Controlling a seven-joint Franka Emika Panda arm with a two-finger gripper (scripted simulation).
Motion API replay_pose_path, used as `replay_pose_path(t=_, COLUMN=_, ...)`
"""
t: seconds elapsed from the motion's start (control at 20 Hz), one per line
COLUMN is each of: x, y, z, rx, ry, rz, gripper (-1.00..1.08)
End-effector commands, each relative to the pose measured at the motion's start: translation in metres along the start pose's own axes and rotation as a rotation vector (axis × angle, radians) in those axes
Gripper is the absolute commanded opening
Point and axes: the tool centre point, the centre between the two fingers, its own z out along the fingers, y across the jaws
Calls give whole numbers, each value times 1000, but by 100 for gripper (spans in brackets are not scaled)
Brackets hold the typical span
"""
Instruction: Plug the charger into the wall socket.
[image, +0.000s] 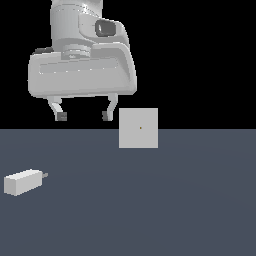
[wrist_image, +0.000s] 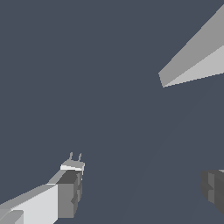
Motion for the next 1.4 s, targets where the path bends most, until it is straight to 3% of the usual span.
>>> replay_pose_path(t=0.0, x=-8, y=-10, z=7, rx=-1, ry=16, rz=24, gripper=100)
replay_pose_path(t=0.75, x=-41, y=-64, z=42, rx=-16, ry=94, rz=138, gripper=100)
replay_pose_path(t=1.35, x=-49, y=-82, z=55, rx=-24, ry=119, rz=177, gripper=100)
